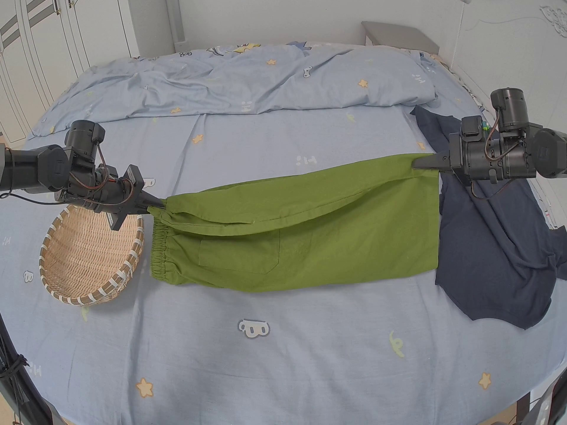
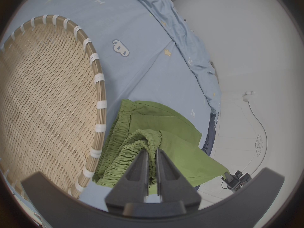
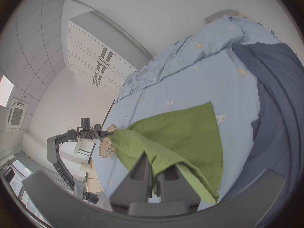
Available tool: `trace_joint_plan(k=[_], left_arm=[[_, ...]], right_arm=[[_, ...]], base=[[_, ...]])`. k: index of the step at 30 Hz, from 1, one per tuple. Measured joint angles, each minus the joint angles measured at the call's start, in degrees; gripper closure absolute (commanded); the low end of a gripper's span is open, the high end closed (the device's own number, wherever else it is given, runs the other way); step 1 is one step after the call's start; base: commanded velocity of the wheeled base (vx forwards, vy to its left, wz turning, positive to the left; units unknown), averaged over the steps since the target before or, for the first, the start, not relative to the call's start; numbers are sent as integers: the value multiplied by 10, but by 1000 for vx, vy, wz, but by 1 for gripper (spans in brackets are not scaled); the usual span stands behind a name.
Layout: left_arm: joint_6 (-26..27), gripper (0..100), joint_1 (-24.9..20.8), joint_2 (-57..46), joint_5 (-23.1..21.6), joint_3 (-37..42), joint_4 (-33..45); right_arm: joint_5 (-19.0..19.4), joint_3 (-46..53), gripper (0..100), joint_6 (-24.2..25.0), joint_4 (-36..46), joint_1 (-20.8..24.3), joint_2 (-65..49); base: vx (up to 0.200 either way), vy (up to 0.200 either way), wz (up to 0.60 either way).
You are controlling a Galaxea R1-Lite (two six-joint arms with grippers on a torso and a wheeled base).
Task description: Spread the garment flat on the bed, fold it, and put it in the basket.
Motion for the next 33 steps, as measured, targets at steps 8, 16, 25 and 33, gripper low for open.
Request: trace_joint_plan(k=[8, 16, 25, 33], left_arm=[[8, 100, 12, 10, -1, -4, 3], [20, 100, 19, 11, -1, -4, -3], [23, 100, 24, 13, -1, -14, -5], [23, 100, 25, 15, 0, -17, -7]], right_arm=[[-16, -109, 100, 0, 39, -3, 66], [-19, -166, 100, 2, 40, -6, 121], [-20, -184, 100, 3, 36, -11, 151], [-20, -194, 100, 3, 39, -15, 164]], base=[[0, 0, 0], [0, 0, 0], [0, 0, 0], [0, 0, 0]])
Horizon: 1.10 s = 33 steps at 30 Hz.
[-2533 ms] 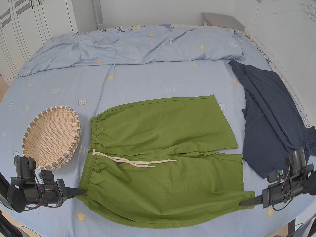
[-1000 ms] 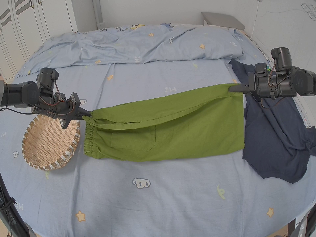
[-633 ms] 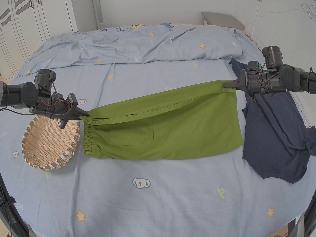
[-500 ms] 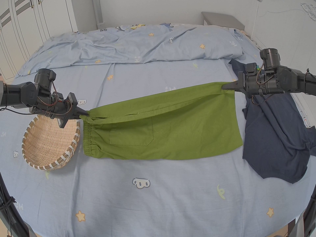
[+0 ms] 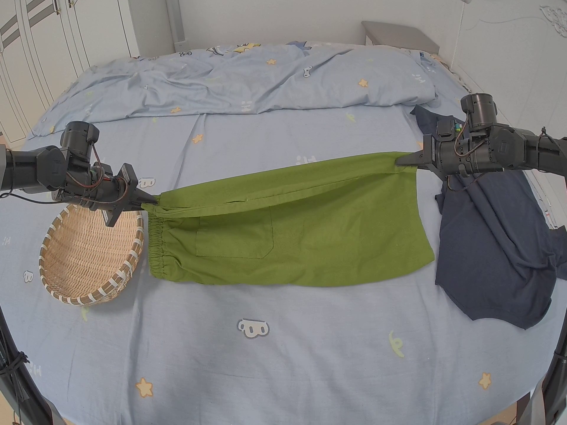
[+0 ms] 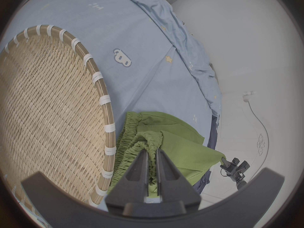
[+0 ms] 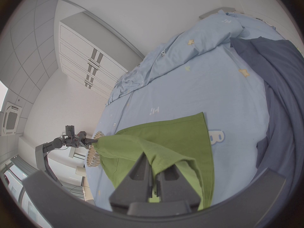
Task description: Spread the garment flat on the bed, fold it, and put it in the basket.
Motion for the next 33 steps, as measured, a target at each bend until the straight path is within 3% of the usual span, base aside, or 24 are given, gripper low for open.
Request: trace_joint_plan(k=[1, 2, 24, 33], left_arm=[[0, 100, 0, 0, 0, 0, 0], [0, 0, 0, 0, 0, -1, 0], [-34, 0, -55, 15, -1, -39, -6], [-73, 0, -70, 78, 3, -151, -20]], right_arm=[[0, 0, 100, 0, 0, 0, 1], [0, 0, 0, 0, 1, 0, 2], [-1, 36, 0, -1, -1, 6, 14], [-1, 69, 0, 0, -1, 6, -8]], base=[[0, 0, 0], [0, 0, 0], [0, 0, 0], [0, 0, 0]])
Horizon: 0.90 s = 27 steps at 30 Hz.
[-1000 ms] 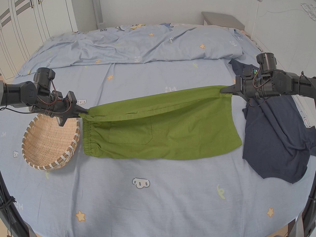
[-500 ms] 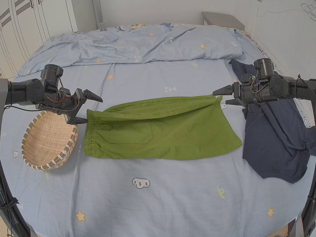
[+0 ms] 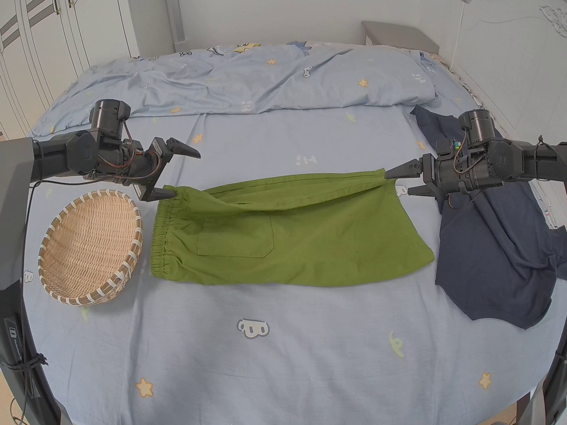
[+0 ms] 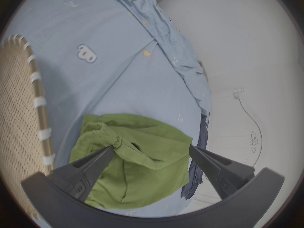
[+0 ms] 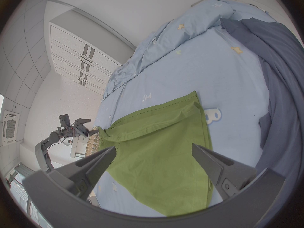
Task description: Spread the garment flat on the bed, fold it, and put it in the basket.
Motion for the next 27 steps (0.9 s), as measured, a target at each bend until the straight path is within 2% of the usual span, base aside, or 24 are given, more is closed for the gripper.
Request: trace_joint_plan(k=[1, 5, 9, 20, 27], left_arm=[[-20, 0, -1, 30, 2, -47, 1], [-42, 0, 0, 60, 7, -77, 4], [-55, 0, 5, 82, 16, -87, 7], [-66, 0, 20, 111, 50, -94, 12], [-65, 0, 18, 89, 55, -94, 47]], right_arm=[[0, 21, 0, 0, 0, 2, -20], [1, 62, 0, 0, -2, 5, -57], [2, 103, 0, 1, -12, 8, -93], [4, 290, 0, 2, -110, 11, -212], [11, 341, 0, 12, -129, 12, -260]], base=[[0, 0, 0], [0, 0, 0], [0, 0, 0], [0, 0, 0], [0, 0, 0]])
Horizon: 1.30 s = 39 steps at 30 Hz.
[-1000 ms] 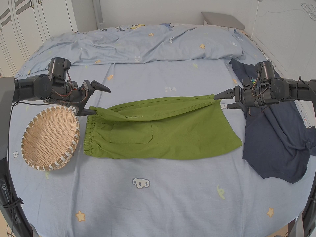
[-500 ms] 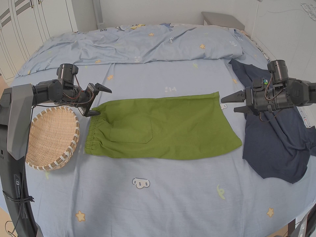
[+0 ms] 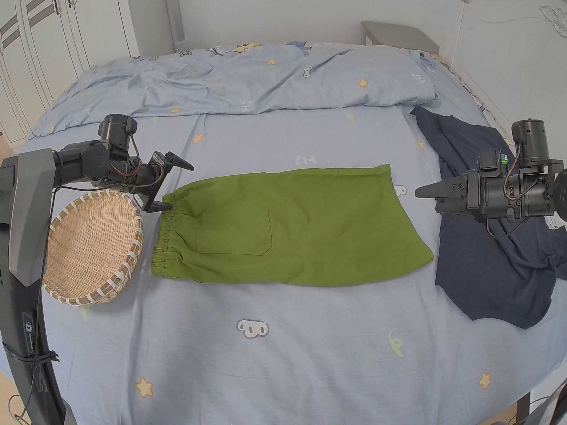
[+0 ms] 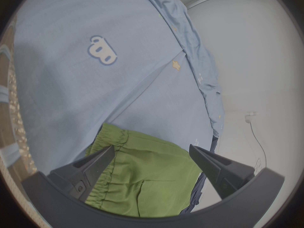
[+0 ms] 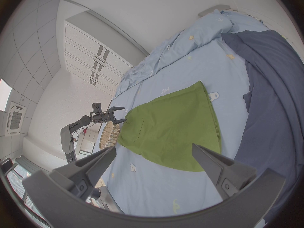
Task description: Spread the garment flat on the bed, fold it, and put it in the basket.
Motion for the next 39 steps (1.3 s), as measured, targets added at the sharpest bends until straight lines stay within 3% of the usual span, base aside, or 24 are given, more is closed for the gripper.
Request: trace_joint_plan(k=[12, 20, 28, 39], left_arm=[[5, 0, -18, -76, -2, 32, 35], [59, 0, -19, -121, 1, 190, -12], [94, 0, -16, -159, 18, 364, -163], [140, 0, 20, -203, 25, 433, -185]], right_arm=[[2, 24, 0, 2, -14, -4, -25], [3, 39, 0, 2, -14, -5, -41], [3, 52, 0, 2, -15, -1, -50], [5, 63, 0, 1, -15, 3, -54]], base=[[0, 0, 0], [0, 0, 0], [0, 0, 0], [0, 0, 0]])
